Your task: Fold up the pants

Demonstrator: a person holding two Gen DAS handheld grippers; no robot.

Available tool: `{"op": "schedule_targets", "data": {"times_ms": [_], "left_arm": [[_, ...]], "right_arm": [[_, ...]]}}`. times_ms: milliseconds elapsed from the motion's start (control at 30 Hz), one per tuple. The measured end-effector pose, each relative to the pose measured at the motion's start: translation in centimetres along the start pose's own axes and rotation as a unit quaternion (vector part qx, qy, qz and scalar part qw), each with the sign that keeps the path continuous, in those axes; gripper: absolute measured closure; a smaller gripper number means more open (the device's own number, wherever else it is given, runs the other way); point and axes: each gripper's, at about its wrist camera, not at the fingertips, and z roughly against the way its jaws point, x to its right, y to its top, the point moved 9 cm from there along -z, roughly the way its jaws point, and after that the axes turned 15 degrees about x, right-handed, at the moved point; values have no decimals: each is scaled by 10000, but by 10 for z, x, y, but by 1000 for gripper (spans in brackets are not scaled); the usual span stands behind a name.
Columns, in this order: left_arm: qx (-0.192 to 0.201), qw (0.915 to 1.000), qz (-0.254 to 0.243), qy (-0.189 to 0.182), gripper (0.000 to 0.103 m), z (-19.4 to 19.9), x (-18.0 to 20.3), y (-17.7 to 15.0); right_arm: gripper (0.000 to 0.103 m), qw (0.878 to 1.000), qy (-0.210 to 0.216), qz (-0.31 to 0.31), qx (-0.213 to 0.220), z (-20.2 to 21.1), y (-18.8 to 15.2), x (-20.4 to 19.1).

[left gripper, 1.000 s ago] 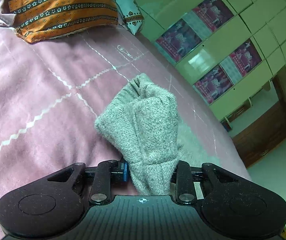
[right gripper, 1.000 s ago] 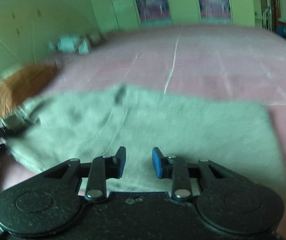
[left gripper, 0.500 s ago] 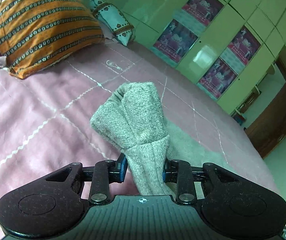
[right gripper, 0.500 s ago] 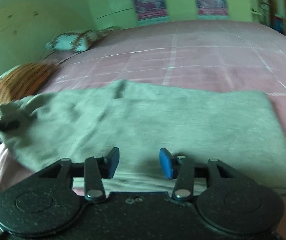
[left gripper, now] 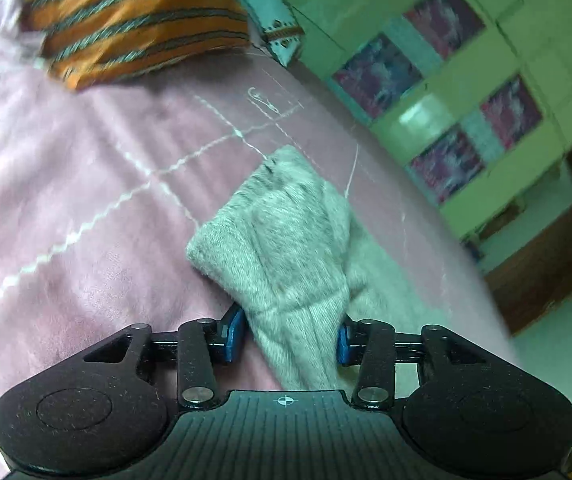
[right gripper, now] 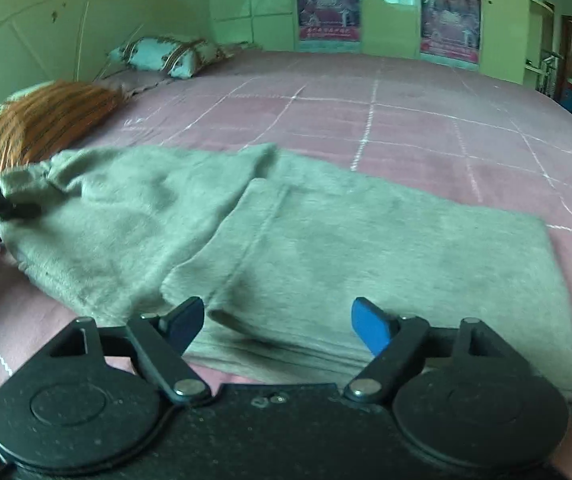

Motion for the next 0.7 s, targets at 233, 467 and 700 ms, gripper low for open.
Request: {"op": "schedule_targets", "data": {"times_ms": [233, 467, 700], "left_arm": [[641, 9975, -145, -258, 72, 16, 27, 7], [924, 9779, -1505, -1118, 72, 47, 147, 10], [193, 9488, -2208, -2251, 72, 46, 293, -95]], "right_arm": [[24, 9921, -217, 1210, -249, -27, -23, -24], [32, 9984, -82, -315, 459, 18, 12, 16], [32, 9720, -621, -2084, 888, 73, 18, 132]]}}
